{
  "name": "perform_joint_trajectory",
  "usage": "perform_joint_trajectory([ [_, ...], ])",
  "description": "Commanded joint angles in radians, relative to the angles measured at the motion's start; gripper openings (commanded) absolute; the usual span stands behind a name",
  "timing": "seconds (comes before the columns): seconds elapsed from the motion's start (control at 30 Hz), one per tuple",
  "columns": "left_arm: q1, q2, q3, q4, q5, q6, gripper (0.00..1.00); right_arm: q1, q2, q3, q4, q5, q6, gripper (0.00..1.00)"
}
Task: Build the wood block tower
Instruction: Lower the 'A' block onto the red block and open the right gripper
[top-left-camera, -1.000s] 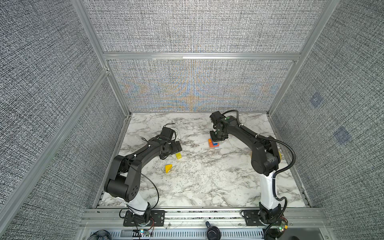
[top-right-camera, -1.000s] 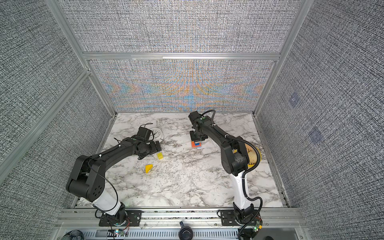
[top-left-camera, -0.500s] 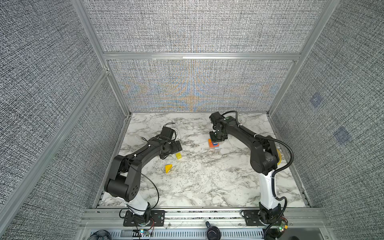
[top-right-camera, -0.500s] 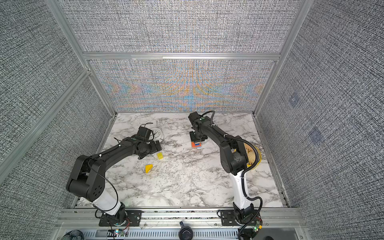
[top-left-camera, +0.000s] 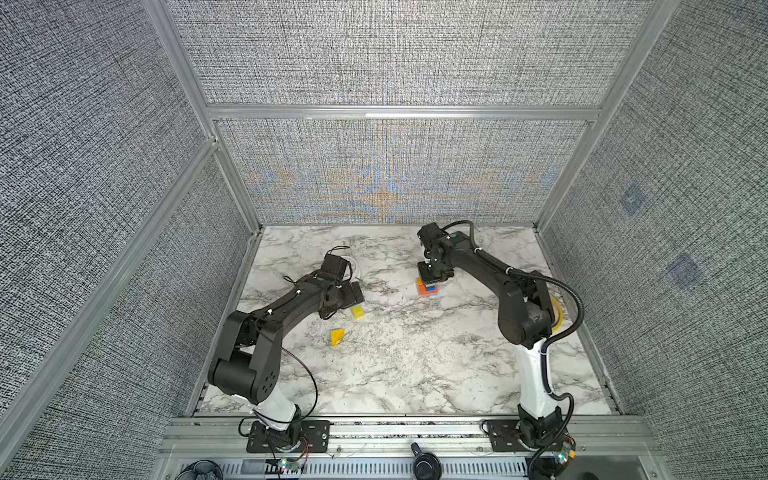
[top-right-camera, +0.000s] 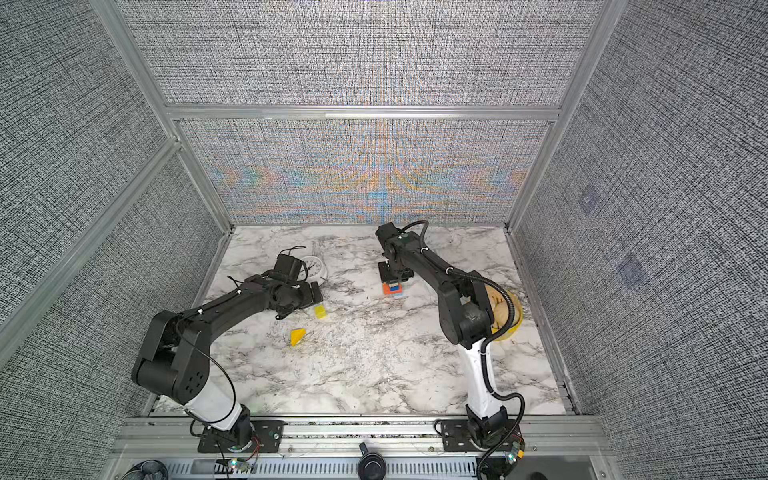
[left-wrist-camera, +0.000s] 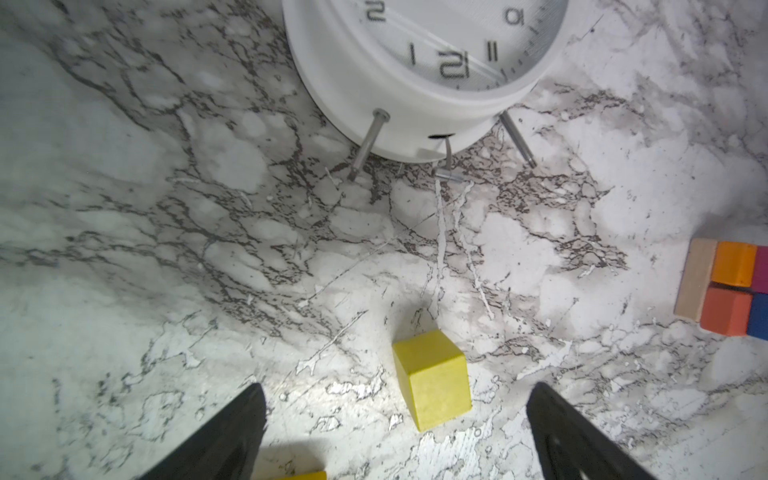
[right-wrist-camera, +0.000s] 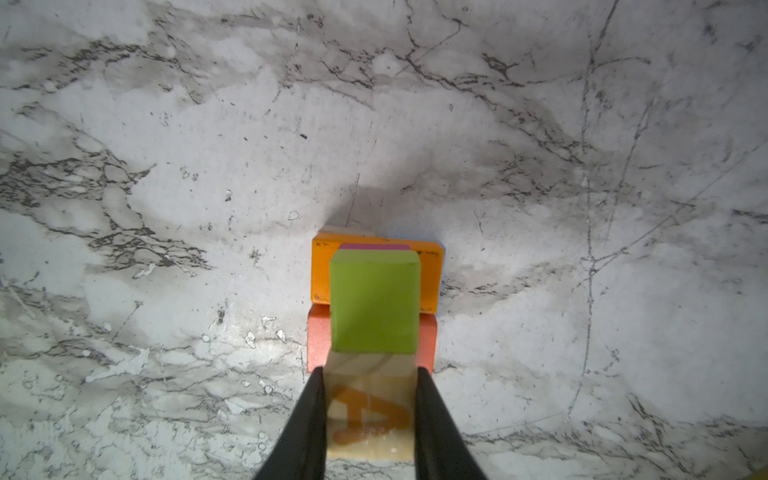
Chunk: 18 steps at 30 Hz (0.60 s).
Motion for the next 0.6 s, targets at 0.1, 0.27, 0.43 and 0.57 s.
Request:
perform_joint_trajectory([
  [0.1,-0.001,-0.009,-0.005,0.008,-0.005,-0.007,0.99,-0.002,0.003,0.008,-0.026,-0.005,-0.009,0.29],
  [0.27,0.0,-0.008,-0.004,0.007,-0.003,-0.008,0.99,-0.004,0.007,0.012,-0.026,-0.009,-0.012,0.29],
  [0.43,0.0,-0.015,-0.009,0.009,-0.001,-0.01,0.99,-0.004,0.006,0.009,-0.026,-0.011,-0.013,0.3],
  [0.57,0.001,-0.016,-0.012,0.01,-0.002,-0.012,0.99,-0.004,0.009,0.009,-0.024,-0.013,-0.012,0.31],
])
